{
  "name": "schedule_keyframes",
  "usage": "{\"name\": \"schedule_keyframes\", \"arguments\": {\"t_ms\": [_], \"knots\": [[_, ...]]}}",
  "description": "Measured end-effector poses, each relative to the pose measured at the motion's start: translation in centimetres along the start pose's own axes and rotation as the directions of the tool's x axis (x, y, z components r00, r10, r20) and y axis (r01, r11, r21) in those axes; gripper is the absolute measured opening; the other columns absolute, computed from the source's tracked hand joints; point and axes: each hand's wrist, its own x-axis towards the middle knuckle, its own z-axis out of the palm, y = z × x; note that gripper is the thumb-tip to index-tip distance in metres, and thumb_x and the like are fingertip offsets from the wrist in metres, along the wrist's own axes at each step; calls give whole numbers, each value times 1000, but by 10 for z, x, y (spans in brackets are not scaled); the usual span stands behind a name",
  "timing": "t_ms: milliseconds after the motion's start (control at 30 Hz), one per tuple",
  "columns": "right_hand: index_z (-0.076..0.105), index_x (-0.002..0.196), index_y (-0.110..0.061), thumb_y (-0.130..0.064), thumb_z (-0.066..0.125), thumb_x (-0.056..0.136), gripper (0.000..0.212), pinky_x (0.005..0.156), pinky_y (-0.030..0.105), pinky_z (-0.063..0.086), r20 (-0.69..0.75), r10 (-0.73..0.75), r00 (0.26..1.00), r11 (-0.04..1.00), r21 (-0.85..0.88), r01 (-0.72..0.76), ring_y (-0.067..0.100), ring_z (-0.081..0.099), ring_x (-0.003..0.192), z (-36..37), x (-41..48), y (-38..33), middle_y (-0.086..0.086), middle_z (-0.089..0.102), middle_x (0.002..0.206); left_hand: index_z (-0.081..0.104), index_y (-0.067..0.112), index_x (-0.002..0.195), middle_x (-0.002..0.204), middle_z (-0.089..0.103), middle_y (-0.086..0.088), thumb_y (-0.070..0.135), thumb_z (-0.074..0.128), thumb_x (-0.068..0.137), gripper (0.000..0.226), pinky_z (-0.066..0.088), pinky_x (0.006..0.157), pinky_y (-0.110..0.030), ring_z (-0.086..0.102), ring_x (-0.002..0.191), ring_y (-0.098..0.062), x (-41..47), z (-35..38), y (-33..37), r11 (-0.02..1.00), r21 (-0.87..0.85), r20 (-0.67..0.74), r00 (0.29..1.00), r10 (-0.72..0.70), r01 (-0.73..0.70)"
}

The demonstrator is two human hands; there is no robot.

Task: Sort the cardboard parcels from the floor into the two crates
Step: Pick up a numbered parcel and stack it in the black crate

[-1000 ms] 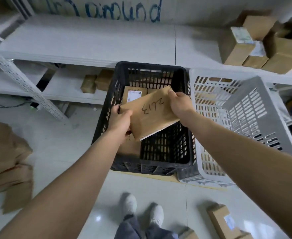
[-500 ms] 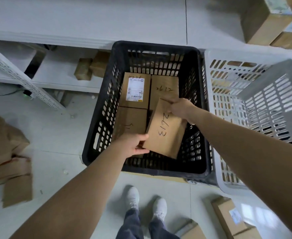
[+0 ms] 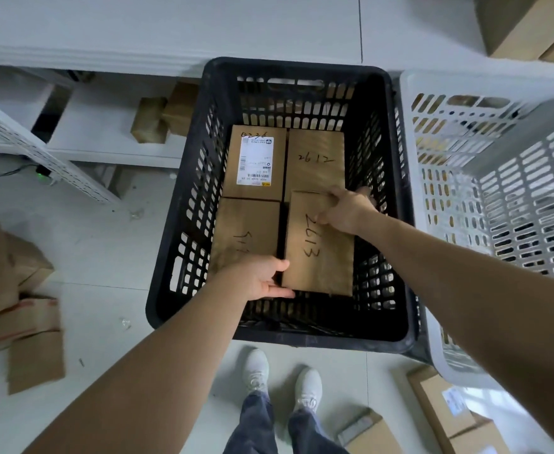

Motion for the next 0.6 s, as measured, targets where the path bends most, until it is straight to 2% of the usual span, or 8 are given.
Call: {"name": "schedule_keyframes", "arguments": {"t_ms": [133, 233, 300, 400, 500, 600], "knots": [[28, 148, -33, -29, 68, 85, 75, 103, 42, 45, 46, 32, 998, 993, 113, -37, 35, 42, 124, 18, 10, 8, 15, 21, 145, 35, -1, 140, 152, 22, -27, 0, 55, 93, 51, 48, 97, -50, 32, 137, -41, 17, 1, 0, 998, 66, -91, 996, -5, 11], [25, 149, -20, -27, 71, 84, 80, 100, 38, 46, 5, 101, 995, 982, 158, -100, 35, 45, 123, 27, 17, 12, 18, 20, 146, 36, 0, 140, 149, 27, -27, 3, 59, 91, 54, 52, 93, -47, 36, 135, -41, 26, 3, 3, 988, 151, -132, 991, -23, 43], [25, 146, -11, -26, 72, 83, 80, 100, 38, 46, -4, 130, 992, 978, 164, -127, 34, 46, 124, 32, 22, 14, 20, 28, 145, 40, 1, 138, 147, 33, -24, 3, 61, 90, 52, 55, 87, -46, 39, 132, -40, 31, 4, 2, 980, 192, -141, 990, -20, 47], [25, 144, -10, -21, 73, 83, 79, 97, 37, 47, 2, 156, 988, 964, 219, -152, 32, 49, 123, 40, 28, 19, 17, 39, 141, 44, 1, 135, 144, 39, -18, 1, 60, 90, 48, 58, 80, -42, 44, 128, -38, 40, 8, 2, 970, 242, -159, 987, 19, 20], [18, 146, -14, -18, 73, 83, 84, 94, 37, 45, 0, 186, 983, 951, 250, -180, 34, 46, 125, 46, 32, 20, 18, 30, 147, 48, -3, 130, 133, 52, -20, -2, 55, 93, 38, 59, 71, -36, 56, 116, -35, 44, 13, 4, 945, 326, -174, 982, 73, -13], [11, 149, -13, -16, 67, 87, 84, 89, 33, 43, -7, 211, 977, 949, 242, -204, 35, 42, 127, 50, 31, 21, 20, 13, 152, 50, -2, 129, 130, 53, -19, -5, 48, 96, 33, 53, 45, -28, 56, 114, -34, 46, 17, 5, 956, 293, -193, 979, 69, -10]]}}
